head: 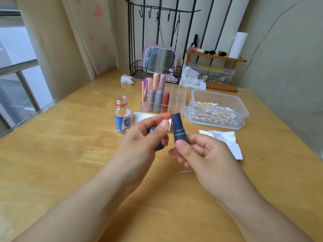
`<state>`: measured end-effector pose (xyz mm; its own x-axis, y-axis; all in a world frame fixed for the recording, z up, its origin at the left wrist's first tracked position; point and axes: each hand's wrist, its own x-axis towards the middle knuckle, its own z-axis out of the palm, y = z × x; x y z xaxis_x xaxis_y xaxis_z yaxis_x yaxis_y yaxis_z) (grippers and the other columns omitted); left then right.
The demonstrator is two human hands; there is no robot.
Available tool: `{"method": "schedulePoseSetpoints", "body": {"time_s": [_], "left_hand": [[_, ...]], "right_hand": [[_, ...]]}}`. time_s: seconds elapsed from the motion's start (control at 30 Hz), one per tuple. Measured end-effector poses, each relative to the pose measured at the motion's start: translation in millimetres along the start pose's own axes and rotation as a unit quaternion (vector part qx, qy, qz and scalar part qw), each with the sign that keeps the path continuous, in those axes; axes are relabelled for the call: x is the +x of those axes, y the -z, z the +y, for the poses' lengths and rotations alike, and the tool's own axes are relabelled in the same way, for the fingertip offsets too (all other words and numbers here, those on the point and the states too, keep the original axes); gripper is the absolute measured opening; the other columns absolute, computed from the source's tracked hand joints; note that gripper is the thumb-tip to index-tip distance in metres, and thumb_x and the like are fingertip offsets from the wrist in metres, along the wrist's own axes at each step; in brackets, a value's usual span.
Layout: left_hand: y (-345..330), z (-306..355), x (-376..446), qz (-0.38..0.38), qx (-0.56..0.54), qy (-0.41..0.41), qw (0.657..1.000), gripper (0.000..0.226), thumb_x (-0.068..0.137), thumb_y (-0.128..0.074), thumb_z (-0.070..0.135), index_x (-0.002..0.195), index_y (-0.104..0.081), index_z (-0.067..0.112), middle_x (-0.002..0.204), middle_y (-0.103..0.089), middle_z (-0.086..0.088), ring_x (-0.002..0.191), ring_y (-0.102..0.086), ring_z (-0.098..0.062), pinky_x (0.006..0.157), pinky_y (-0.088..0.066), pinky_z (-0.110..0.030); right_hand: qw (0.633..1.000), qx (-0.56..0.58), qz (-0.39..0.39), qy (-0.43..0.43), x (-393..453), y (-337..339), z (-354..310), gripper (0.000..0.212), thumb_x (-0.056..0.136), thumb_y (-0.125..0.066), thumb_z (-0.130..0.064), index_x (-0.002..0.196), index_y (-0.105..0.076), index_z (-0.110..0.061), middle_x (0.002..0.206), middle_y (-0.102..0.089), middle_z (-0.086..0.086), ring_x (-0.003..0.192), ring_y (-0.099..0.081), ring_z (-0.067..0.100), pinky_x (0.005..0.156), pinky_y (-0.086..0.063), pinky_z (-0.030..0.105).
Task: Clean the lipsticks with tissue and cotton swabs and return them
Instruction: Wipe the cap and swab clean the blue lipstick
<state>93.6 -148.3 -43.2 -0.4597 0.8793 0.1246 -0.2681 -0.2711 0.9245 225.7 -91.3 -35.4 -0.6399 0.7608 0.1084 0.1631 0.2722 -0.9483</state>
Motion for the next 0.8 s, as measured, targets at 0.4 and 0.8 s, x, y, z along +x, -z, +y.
{"method": "schedulePoseSetpoints", "body": {"time_s": [0.4, 0.8], "left_hand": [[5, 10, 9, 0.065, -0.244, 0.074, 0.965, 0.026, 0.097, -0.041, 0.017, 0.082, -0.055, 0.001, 0.082, -0.068, -0.016, 0.086, -0.072, -0.03, 0.073, -0.059, -0.035], [-2, -8, -1, -0.037, -0.037, 0.031, 0.998, 0.029, 0.092, -0.041, 0.021, 0.099, -0.064, 0.005, 0.108, -0.071, -0.01, 0.105, -0.066, -0.021, 0.093, -0.052, -0.038]], "right_hand": [[0.988, -0.098, -0.119, 0.013, -2, 5, 2, 0.014, 0.083, -0.064, -0.038, 0.085, -0.068, -0.025, 0.074, -0.072, -0.012, 0.078, -0.065, 0.018, 0.074, -0.048, 0.026], [0.993, -0.115, -0.021, 0.029, 1, 5, 11, 0.02, 0.074, -0.068, -0.045, 0.076, -0.072, -0.026, 0.054, -0.048, -0.001, 0.052, -0.042, 0.009, 0.055, -0.038, 0.023]]}}
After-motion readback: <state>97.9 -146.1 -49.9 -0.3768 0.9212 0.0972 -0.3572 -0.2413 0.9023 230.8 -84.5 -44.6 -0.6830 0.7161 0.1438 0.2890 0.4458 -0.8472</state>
